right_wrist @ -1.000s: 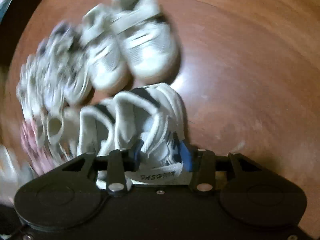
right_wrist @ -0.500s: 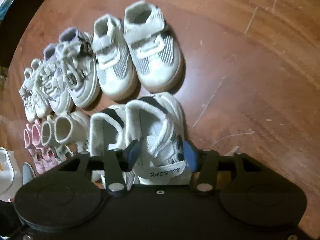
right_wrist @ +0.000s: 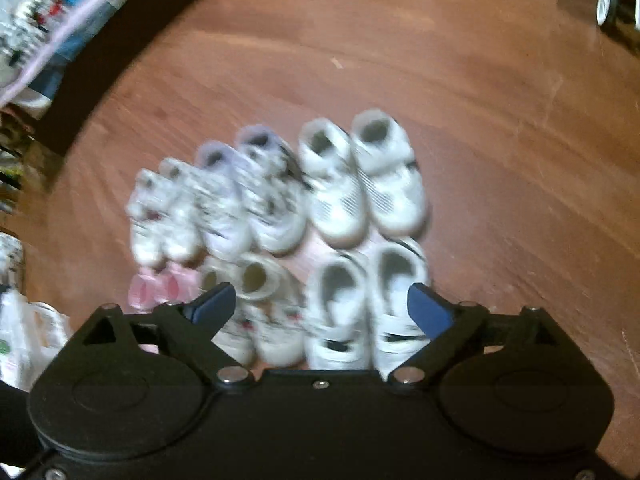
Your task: Organize scattered shoes
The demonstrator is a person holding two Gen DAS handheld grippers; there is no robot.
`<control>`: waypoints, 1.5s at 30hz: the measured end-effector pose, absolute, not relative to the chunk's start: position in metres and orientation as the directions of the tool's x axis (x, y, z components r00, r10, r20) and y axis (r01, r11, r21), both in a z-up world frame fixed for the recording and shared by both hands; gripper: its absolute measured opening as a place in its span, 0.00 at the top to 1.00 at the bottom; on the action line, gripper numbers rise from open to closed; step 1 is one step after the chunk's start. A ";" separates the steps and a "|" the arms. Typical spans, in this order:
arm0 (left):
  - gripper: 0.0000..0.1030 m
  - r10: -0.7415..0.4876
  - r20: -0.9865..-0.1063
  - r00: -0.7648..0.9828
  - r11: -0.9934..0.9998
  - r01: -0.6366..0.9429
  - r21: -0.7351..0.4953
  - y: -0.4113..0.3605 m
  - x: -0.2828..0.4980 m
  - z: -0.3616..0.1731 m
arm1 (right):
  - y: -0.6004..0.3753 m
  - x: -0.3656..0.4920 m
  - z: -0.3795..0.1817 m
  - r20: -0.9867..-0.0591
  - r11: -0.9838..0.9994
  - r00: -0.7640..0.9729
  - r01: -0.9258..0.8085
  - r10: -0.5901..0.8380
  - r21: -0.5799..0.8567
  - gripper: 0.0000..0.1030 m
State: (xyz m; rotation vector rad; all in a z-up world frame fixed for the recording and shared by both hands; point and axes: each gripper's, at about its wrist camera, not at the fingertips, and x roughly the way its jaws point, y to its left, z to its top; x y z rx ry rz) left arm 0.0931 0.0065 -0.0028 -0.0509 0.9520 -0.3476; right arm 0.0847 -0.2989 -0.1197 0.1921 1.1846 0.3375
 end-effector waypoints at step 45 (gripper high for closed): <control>0.01 -0.241 -0.922 0.302 0.618 0.780 0.094 -0.083 0.062 -0.030 | -0.265 0.069 -0.169 -0.887 0.987 0.439 -0.135 0.142 0.092 0.00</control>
